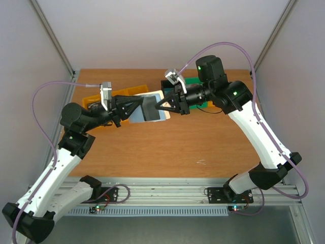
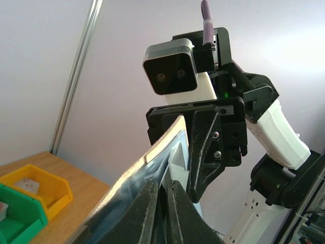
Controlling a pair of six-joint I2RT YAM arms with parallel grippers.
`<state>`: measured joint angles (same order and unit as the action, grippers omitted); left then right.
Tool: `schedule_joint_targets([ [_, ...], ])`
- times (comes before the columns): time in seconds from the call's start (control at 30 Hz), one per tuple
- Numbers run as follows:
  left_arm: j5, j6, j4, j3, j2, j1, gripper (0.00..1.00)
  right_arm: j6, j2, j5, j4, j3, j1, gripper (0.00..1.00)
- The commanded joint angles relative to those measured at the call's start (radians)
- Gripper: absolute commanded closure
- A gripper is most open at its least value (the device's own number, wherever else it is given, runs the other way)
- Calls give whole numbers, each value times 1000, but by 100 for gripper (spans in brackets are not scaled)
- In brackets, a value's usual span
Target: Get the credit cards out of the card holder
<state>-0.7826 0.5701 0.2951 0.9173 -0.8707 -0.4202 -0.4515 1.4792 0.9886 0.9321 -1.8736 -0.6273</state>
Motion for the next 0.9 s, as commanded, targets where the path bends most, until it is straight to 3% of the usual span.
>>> schedule_joint_targets([
  [0.0, 21, 8, 23, 35, -9, 2, 95, -12, 2, 41, -1, 7, 3, 99],
  [0.37, -35, -19, 11, 31, -12, -28, 100, -9, 0, 39, -11, 4, 3, 99],
  [0.67, 40, -86, -36, 7, 33, 5, 100, -40, -25, 9, 12, 48, 29, 87],
  [0.87, 68, -104, -81, -12, 52, 19, 100, -36, -41, 21, 9, 79, 45, 92],
])
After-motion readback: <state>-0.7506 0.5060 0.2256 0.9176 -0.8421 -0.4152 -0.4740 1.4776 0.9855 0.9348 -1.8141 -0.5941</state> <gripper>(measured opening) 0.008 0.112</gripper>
